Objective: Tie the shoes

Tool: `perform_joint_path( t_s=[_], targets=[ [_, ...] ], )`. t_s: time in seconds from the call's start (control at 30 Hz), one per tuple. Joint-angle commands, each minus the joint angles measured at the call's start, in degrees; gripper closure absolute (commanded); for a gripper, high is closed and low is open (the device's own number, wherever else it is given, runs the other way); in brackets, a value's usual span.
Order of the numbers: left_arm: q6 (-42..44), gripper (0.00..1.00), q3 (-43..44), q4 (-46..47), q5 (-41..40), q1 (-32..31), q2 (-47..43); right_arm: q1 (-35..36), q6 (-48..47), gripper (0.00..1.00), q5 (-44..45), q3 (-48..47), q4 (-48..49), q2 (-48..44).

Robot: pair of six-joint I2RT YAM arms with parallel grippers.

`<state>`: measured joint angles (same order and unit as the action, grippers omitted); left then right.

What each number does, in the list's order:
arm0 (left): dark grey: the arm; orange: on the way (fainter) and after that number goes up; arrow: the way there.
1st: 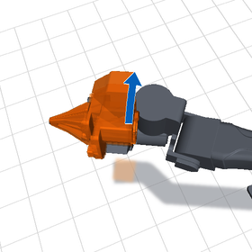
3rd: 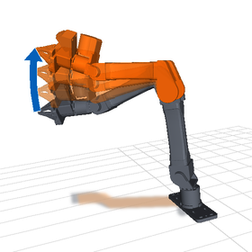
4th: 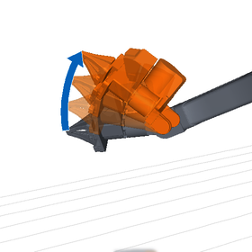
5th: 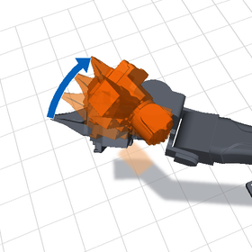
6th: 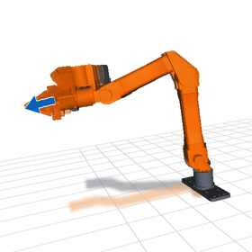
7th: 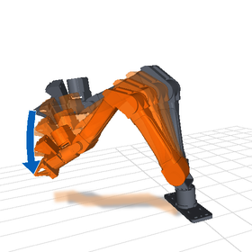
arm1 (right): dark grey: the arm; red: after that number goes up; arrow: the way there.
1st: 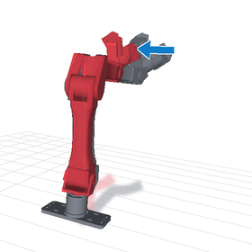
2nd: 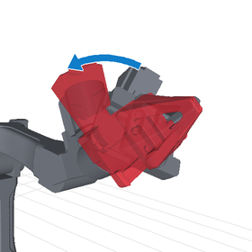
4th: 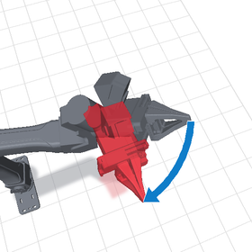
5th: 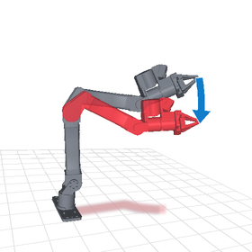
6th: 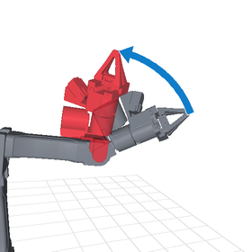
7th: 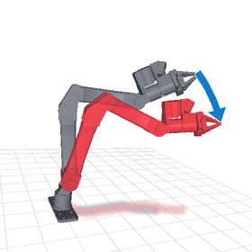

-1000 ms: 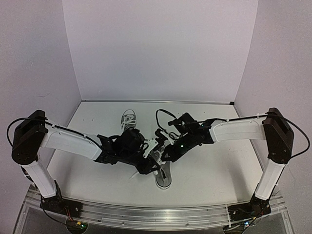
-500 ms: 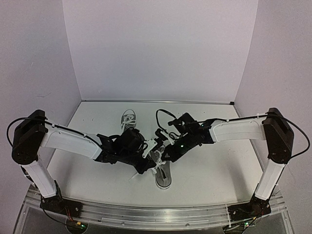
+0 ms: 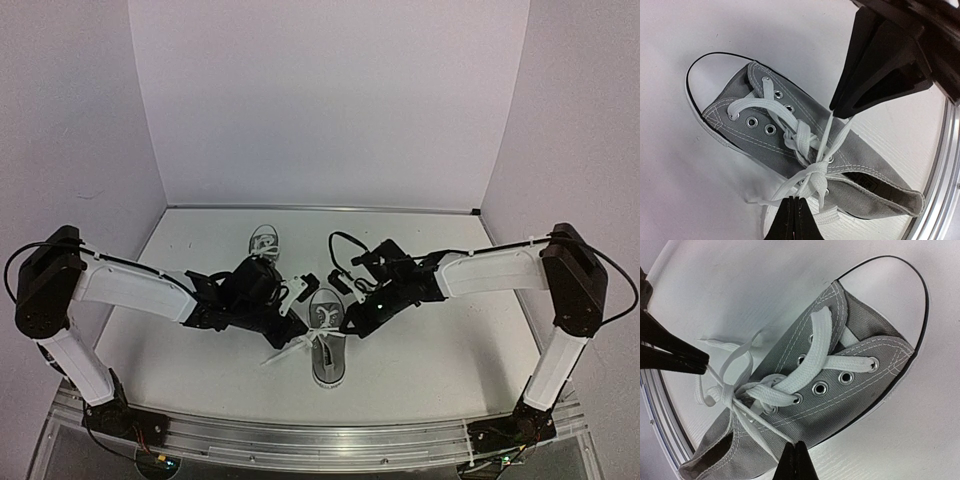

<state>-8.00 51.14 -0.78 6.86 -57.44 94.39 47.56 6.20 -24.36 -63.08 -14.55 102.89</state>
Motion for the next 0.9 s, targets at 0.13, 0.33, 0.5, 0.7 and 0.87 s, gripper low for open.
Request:
perform_joint_path(
  t_s=[0.13,0.33,0.5,0.7,0.87],
  targets=[
    [-0.83,1.00,-1.42,0.28,-2.52,1.70,-2.83,-1.76,0.96,1.00,5.66,3.33,-1.18,-3.17],
    [-1.66,1.00,-0.93,0.31,-2.75,1.82,-1.58,-1.97,1.16,1.00,7.13,4.39,-1.18,-2.97],
    [-1.54,1.00,-1.13,0.16,-2.58,1.78,-1.83,-2.08,1.33,1.00,7.73,5.17,-1.16,-2.96],
    [-0.80,1.00,-0.28,-0.51,-1.29,0.70,-1.44,-2.15,1.35,1.00,7.71,4.31,-1.16,-2.87],
    [-0.17,1.00,0.92,-0.48,-0.25,-0.20,-1.29,-2.26,1.42,1.00,6.87,2.64,-1.11,-3.43]
  ],
)
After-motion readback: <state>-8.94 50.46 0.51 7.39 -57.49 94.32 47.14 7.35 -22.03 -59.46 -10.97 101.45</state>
